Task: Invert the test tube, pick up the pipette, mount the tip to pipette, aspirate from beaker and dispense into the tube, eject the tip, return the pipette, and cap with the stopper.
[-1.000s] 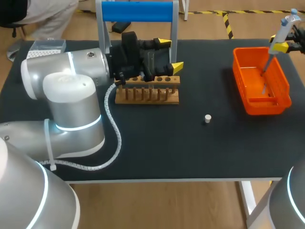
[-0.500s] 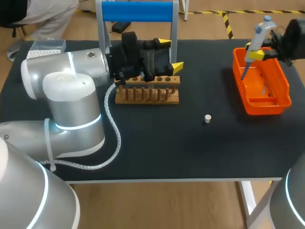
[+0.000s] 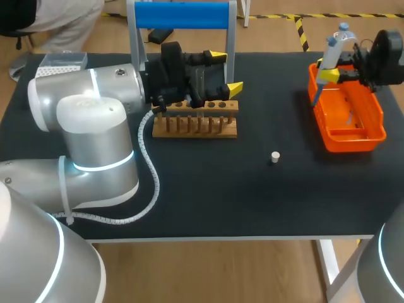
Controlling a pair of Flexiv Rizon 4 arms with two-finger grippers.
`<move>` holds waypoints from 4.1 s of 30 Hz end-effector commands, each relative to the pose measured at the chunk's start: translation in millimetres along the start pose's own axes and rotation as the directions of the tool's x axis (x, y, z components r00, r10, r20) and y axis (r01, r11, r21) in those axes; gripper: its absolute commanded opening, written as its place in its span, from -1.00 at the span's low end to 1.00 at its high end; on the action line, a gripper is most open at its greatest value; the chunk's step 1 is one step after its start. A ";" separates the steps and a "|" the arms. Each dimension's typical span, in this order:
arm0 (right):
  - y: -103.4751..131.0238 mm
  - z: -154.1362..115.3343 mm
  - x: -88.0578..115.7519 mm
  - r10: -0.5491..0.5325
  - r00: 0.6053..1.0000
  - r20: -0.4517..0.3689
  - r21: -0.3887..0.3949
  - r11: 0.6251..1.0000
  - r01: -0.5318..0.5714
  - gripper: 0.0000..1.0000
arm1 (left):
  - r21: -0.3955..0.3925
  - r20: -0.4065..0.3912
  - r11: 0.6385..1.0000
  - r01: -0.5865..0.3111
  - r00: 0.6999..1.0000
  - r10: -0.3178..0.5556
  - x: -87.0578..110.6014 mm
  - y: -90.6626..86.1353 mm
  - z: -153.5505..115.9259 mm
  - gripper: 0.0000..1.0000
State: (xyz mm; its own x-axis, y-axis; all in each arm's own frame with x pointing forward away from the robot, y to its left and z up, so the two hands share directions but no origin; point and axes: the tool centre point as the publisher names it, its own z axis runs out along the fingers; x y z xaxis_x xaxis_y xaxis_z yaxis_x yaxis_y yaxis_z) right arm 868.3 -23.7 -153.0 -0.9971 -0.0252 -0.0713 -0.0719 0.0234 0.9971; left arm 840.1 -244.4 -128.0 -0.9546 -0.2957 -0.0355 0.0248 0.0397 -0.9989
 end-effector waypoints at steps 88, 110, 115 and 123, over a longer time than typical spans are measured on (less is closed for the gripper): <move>-8.6 222.7 10.6 -0.047 0.997 -0.065 -0.044 0.998 0.045 -1.00 | 0.003 0.005 1.000 -0.001 1.000 0.001 0.7 1.1 1.8 -1.00; -8.4 204.7 14.9 -0.046 0.997 -0.054 -0.029 0.999 0.044 1.00 | 0.003 0.005 1.000 -0.001 1.000 0.001 0.7 1.1 1.8 -1.00; -9.2 176.1 14.2 -0.037 0.999 -0.040 -0.015 0.999 0.036 1.00 | 0.003 0.005 1.000 -0.001 1.000 0.001 0.7 1.1 1.8 -1.00; -11.8 122.3 -1.1 -0.038 0.999 0.012 0.047 0.998 0.038 1.00 | 0.003 0.005 1.000 -0.001 1.000 0.001 0.7 1.1 1.8 -1.00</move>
State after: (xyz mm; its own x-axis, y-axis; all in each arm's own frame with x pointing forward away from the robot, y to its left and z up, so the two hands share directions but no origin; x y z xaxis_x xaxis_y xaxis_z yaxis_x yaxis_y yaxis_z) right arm 867.6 124.7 -173.8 -0.9935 -0.0217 -0.1121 -0.1130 0.0456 0.9925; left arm 840.4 -245.5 -128.2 -0.9544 -0.2964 -0.0350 0.0240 0.0405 -0.9989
